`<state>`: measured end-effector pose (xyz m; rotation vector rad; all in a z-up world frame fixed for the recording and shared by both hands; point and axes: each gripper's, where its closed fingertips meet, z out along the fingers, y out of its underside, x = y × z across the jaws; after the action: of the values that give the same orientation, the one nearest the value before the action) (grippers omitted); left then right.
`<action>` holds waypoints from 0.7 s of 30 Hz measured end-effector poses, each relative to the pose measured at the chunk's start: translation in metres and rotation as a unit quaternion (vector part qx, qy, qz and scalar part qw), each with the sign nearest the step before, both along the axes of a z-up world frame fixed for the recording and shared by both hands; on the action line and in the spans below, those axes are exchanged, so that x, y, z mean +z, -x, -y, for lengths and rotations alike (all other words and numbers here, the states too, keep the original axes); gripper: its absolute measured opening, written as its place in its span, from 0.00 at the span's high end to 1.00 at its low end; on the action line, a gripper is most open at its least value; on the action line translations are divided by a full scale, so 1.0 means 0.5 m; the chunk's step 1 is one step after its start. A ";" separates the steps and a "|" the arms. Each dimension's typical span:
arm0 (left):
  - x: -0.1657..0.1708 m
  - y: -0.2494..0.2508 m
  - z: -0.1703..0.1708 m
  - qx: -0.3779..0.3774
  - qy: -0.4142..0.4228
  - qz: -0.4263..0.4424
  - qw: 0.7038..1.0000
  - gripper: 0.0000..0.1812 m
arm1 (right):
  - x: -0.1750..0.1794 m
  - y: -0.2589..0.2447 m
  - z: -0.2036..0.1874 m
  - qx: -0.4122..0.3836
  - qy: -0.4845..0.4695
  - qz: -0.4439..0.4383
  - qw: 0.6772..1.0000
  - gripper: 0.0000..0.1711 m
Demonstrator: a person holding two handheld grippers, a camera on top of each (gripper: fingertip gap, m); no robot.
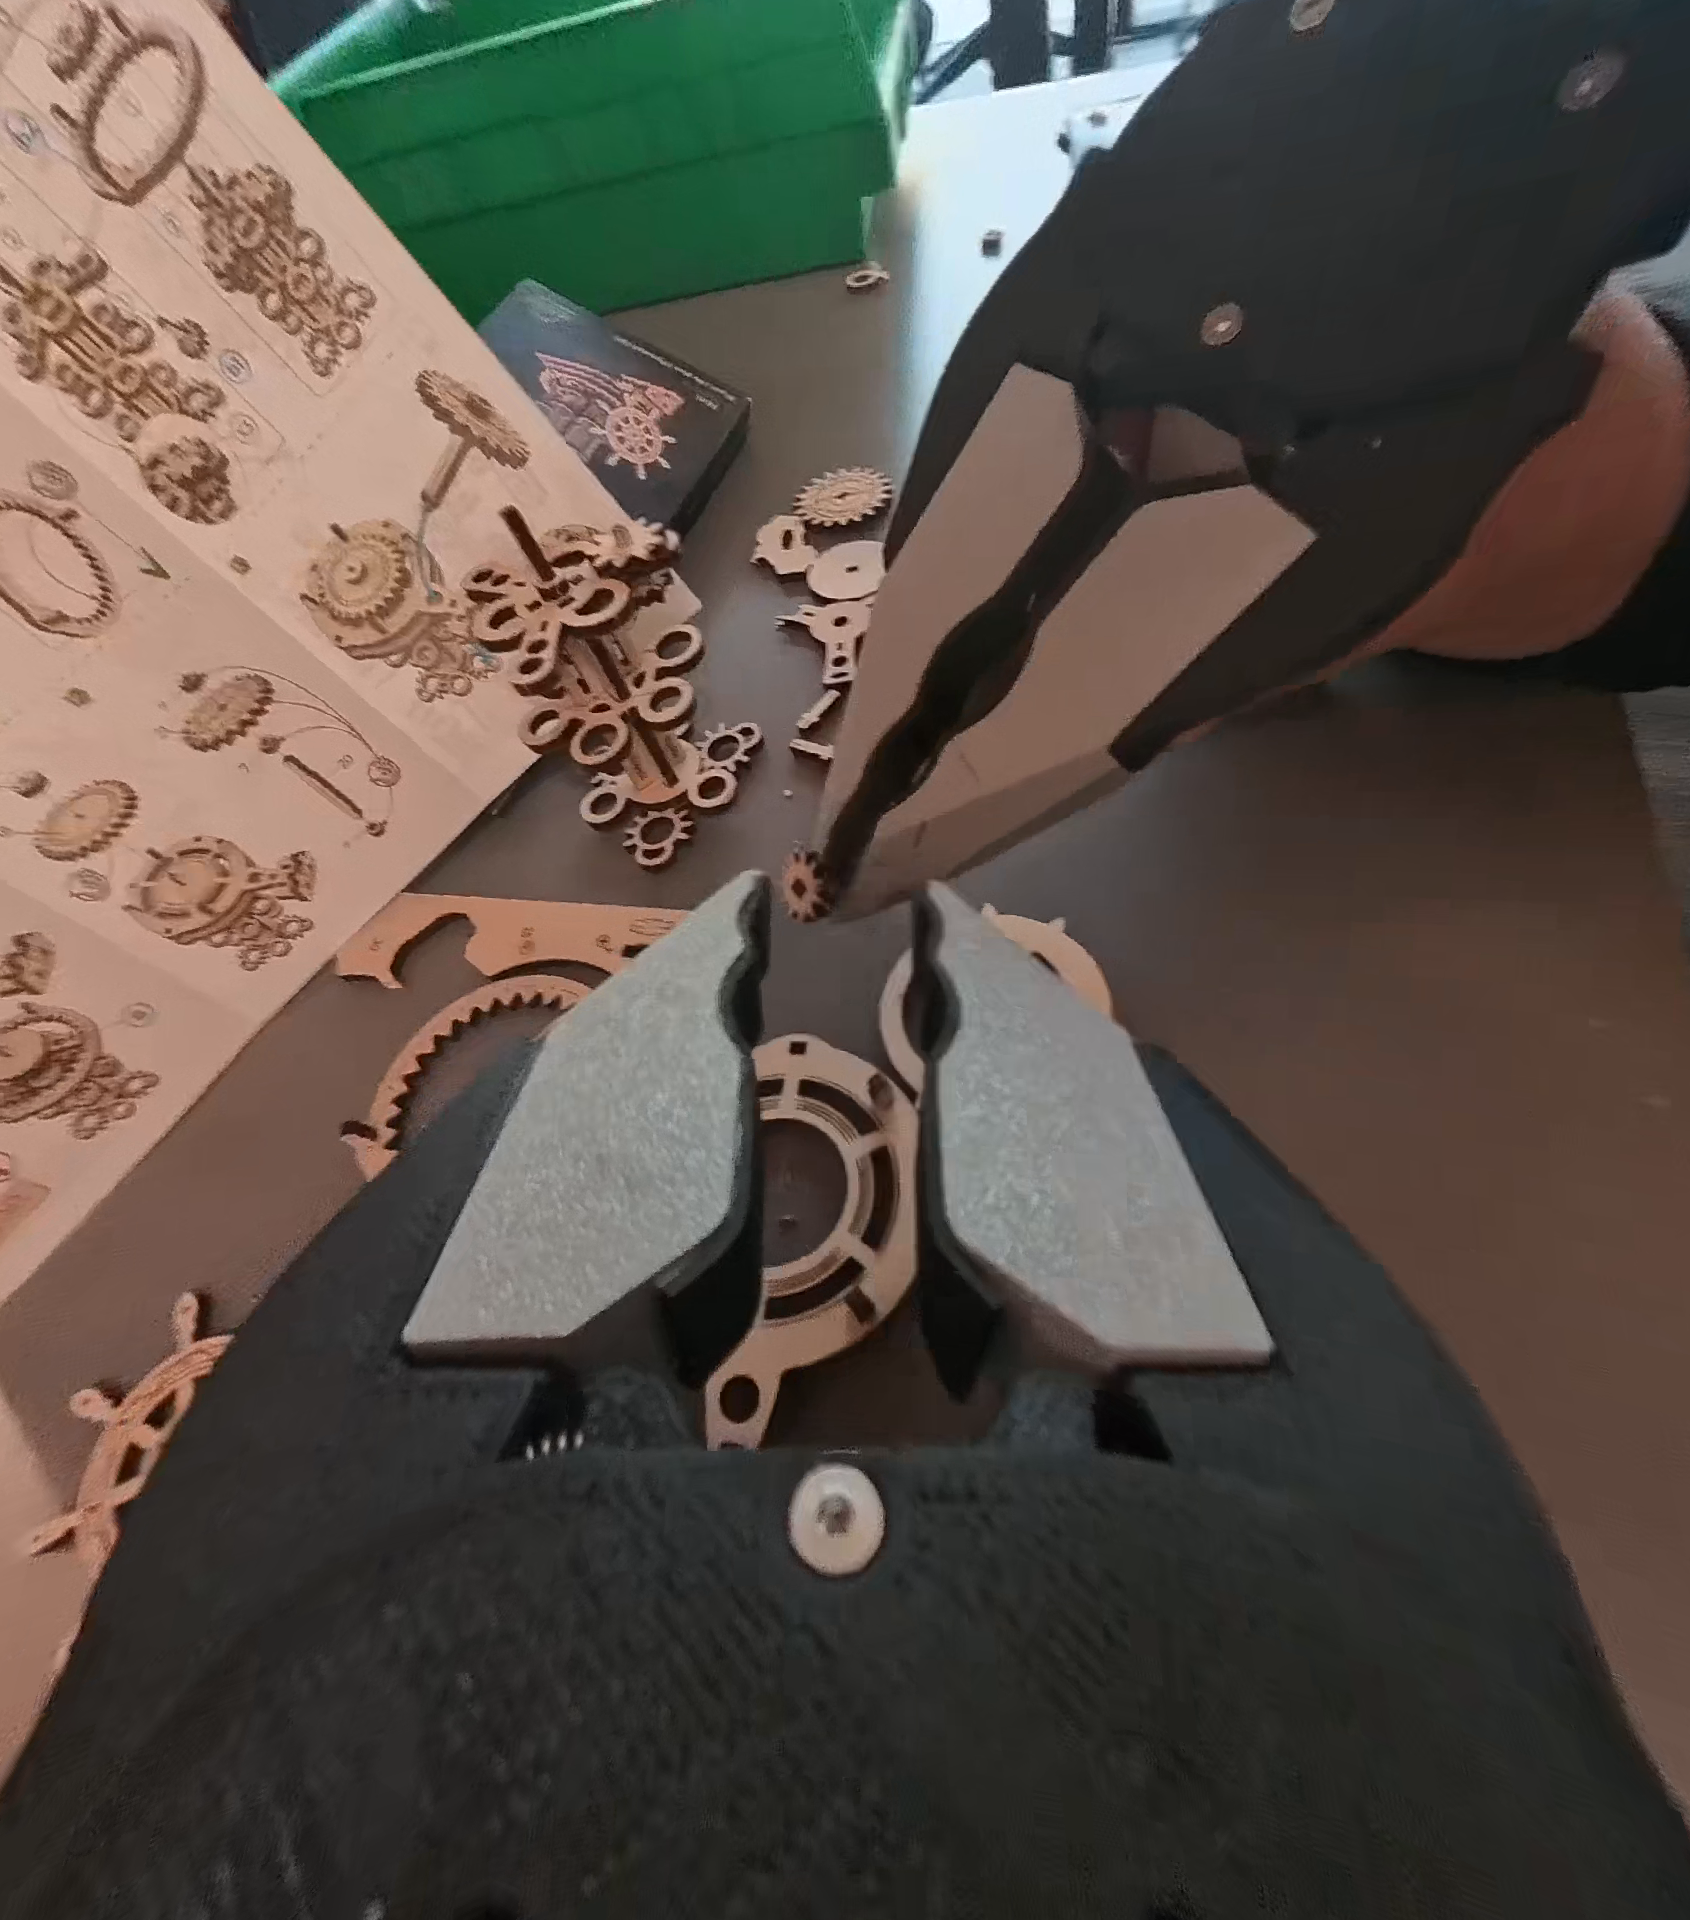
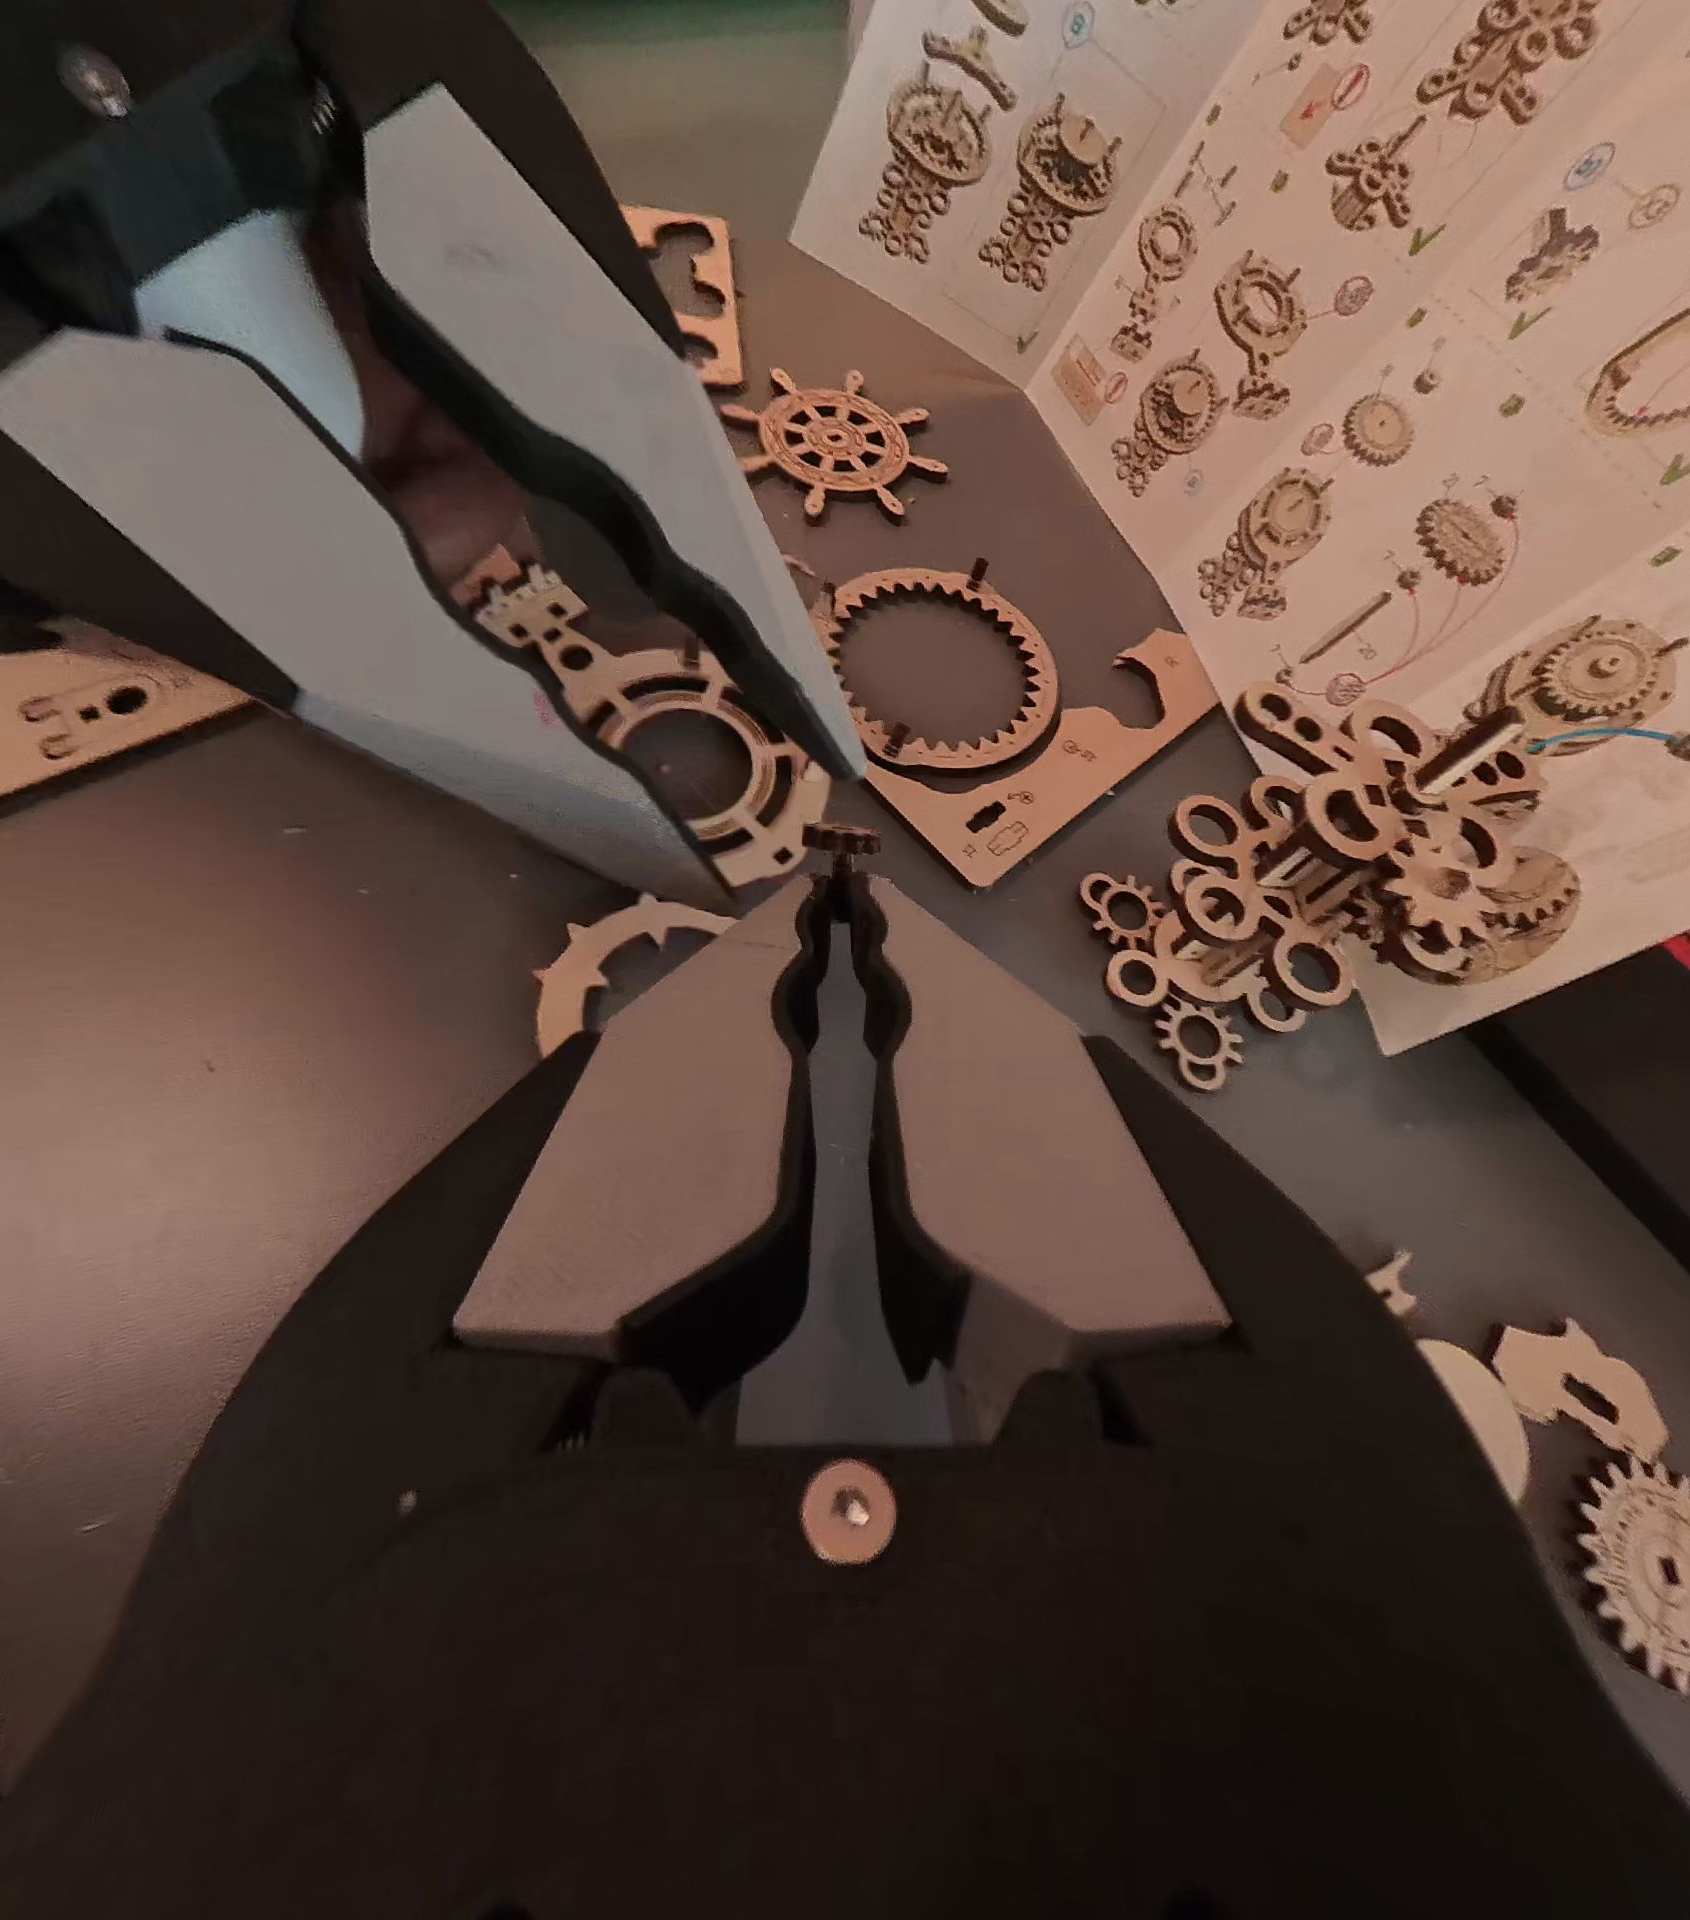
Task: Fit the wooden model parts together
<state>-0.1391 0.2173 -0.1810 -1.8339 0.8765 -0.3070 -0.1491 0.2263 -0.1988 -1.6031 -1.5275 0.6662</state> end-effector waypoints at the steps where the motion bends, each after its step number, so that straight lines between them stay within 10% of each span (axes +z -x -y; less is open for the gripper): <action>1: -0.001 0.003 0.001 0.001 0.009 0.006 1.000 0.93 | -0.001 0.000 -0.001 -0.001 -0.005 0.002 1.000 1.00; 21: 0.012 0.044 -0.013 0.029 -0.028 -0.032 0.999 0.90 | 0.010 -0.002 -0.002 0.005 -0.048 -0.009 0.999 1.00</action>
<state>-0.1612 0.2240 -0.1749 -1.8213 0.8644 -0.1861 -0.1483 0.2274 -0.1939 -1.5143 -1.5334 0.6012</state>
